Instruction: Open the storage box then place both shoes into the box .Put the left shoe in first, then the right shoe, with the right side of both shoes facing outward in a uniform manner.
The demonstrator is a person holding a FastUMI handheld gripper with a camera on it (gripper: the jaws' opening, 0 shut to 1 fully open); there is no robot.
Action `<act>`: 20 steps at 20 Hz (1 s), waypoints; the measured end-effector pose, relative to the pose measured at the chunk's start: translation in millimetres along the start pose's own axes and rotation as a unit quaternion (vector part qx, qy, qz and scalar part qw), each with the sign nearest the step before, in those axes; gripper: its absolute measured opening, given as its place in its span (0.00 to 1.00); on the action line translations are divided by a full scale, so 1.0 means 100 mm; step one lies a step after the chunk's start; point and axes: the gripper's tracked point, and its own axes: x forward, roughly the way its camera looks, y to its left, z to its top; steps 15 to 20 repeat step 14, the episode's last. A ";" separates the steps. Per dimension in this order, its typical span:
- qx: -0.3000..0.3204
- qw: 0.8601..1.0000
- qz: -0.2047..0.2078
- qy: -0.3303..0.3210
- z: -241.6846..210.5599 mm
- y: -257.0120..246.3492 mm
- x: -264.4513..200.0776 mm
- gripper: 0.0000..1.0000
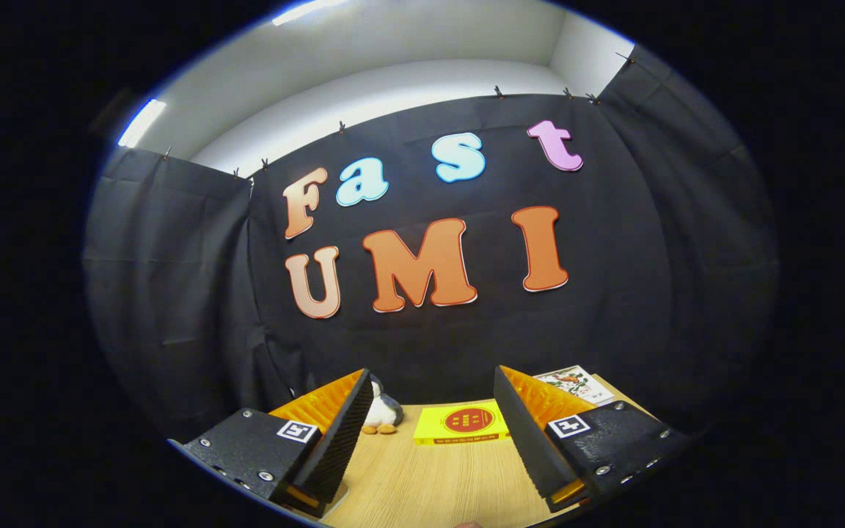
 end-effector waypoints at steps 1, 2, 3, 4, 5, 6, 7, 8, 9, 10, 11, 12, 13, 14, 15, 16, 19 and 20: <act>-0.001 1.000 -0.002 -0.006 0.02 0.00 0.00 0.98; -0.003 1.000 -0.007 -0.013 0.04 -0.01 0.01 0.98; -0.005 1.000 -0.007 -0.017 0.06 -0.01 0.02 0.98; -0.007 1.000 -0.009 -0.018 0.07 0.00 0.02 0.98; -0.007 1.000 -0.011 -0.018 0.08 0.00 0.02 0.98; -0.007 1.000 -0.014 -0.022 0.10 0.01 0.02 0.98; -0.006 1.000 -0.014 -0.027 0.13 0.02 0.01 0.98; -0.007 0.999 -0.015 -0.034 0.17 0.03 0.01 0.98; -0.011 0.999 -0.016 -0.042 0.21 0.04 0.00 0.98; -0.017 0.999 -0.019 -0.047 0.24 0.02 0.01 0.98; -0.022 0.998 -0.021 -0.049 0.24 0.02 0.01 0.98; -0.025 0.998 -0.023 -0.049 0.23 0.03 0.01 0.98; -0.026 0.998 -0.021 -0.049 0.23 0.05 0.01 0.98; -0.026 0.998 -0.021 -0.051 0.24 0.08 0.03 0.98; -0.026 0.998 -0.021 -0.051 0.24 0.08 0.03 0.98; -0.026 0.998 -0.021 -0.051 0.24 0.08 0.03 0.98; -0.026 0.998 -0.021 -0.051 0.24 0.08 0.03 0.98; -0.026 0.998 -0.021 -0.051 0.24 0.08 0.03 0.98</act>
